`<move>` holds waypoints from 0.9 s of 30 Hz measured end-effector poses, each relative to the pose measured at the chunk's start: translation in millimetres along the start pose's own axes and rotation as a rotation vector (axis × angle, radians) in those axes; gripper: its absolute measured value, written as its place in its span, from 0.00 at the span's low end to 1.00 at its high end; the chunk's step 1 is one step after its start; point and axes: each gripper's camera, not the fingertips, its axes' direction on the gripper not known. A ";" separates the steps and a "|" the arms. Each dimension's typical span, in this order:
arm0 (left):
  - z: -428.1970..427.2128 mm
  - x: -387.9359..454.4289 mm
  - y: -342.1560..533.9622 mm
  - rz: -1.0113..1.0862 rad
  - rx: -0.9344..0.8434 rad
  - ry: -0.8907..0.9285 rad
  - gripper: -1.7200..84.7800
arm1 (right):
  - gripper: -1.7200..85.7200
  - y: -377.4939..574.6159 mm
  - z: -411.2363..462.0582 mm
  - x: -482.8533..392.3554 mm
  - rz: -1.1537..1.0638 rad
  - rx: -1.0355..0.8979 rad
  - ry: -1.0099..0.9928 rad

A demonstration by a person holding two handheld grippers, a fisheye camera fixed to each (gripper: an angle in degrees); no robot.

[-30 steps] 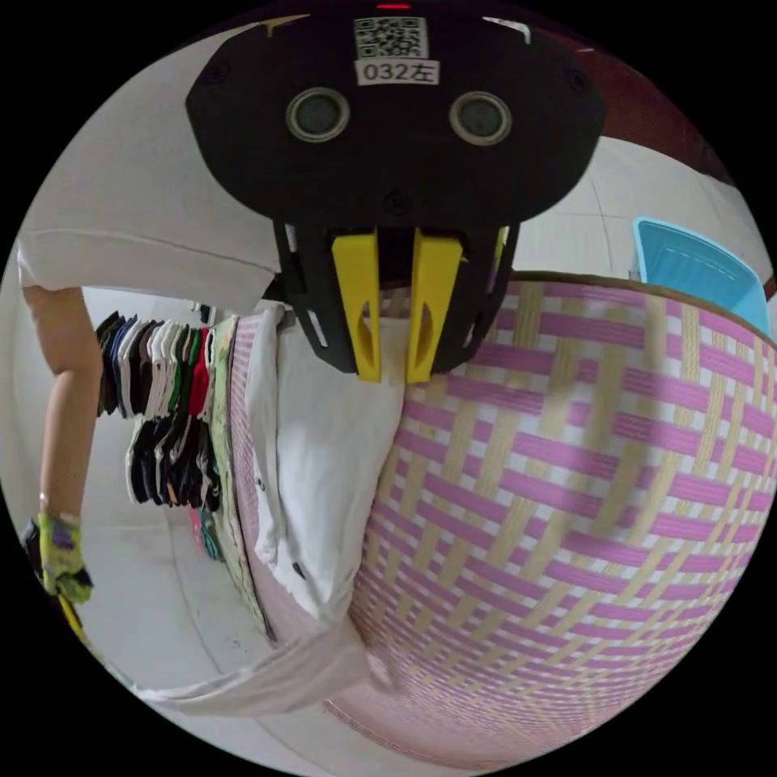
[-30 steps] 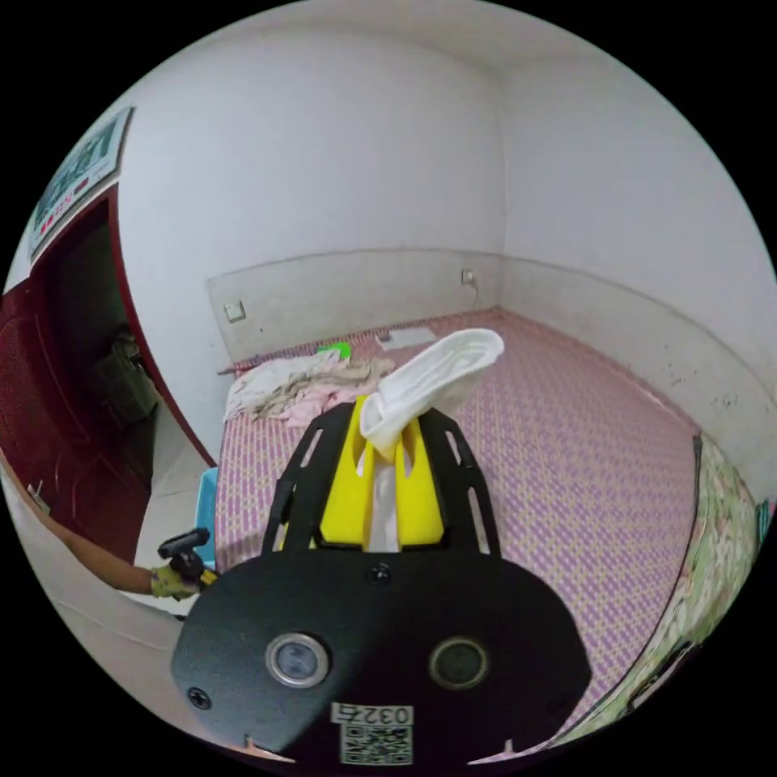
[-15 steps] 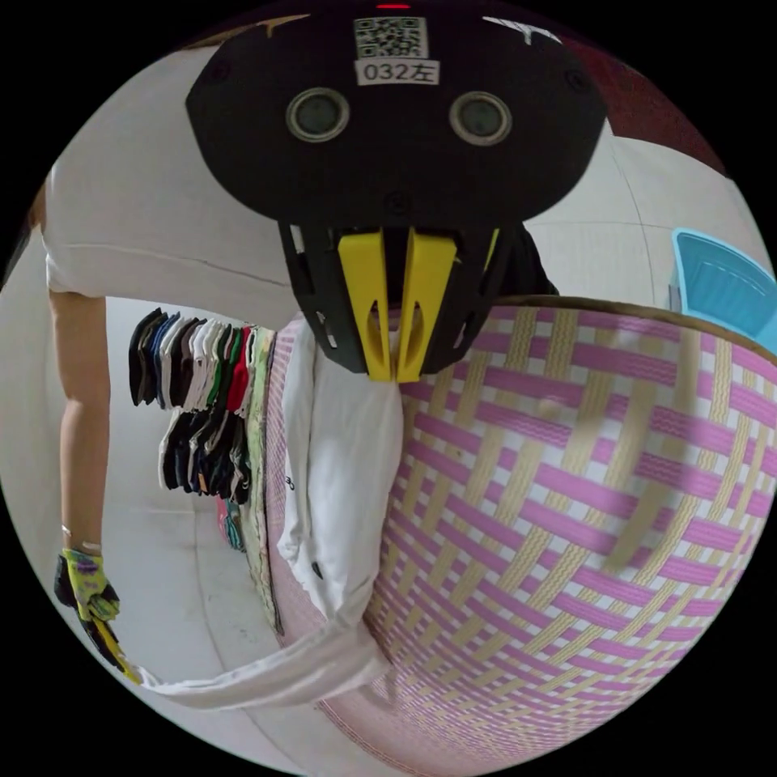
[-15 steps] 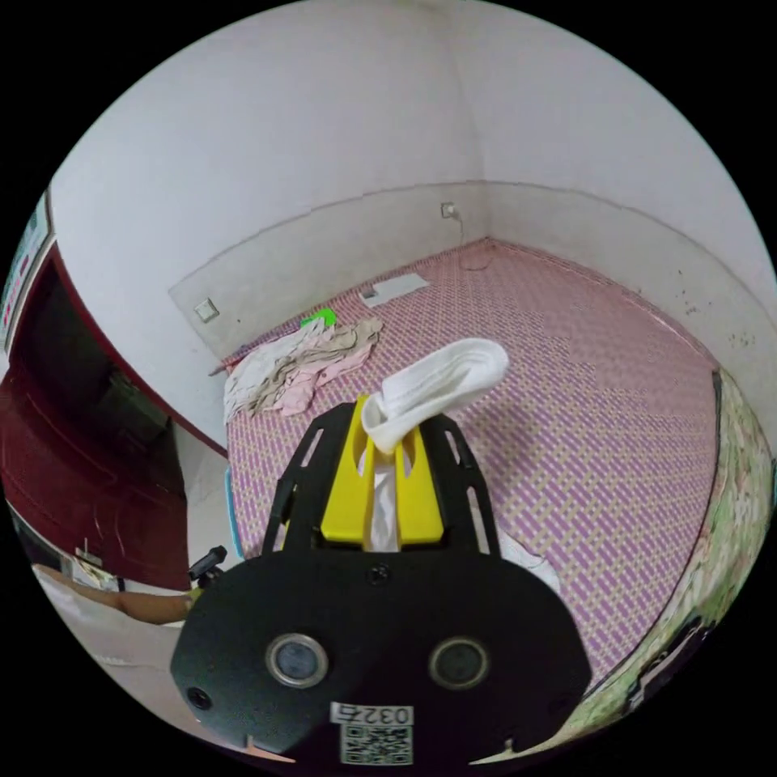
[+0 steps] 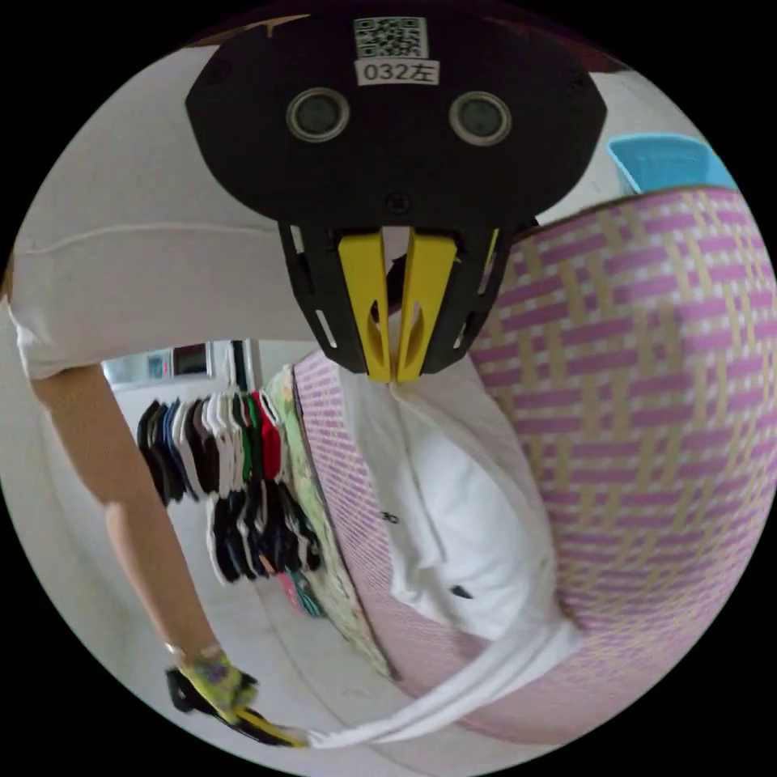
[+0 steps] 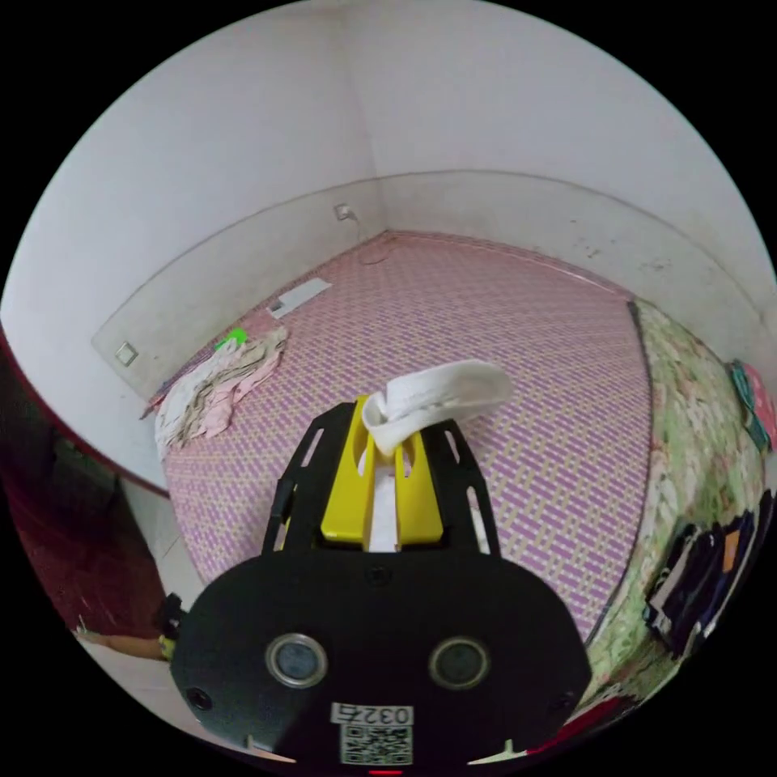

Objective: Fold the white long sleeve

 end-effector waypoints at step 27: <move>54.0 17.7 -22.5 0.162 -0.154 0.079 0.01 | 0.02 47.5 -71.2 134.7 0.251 0.165 0.165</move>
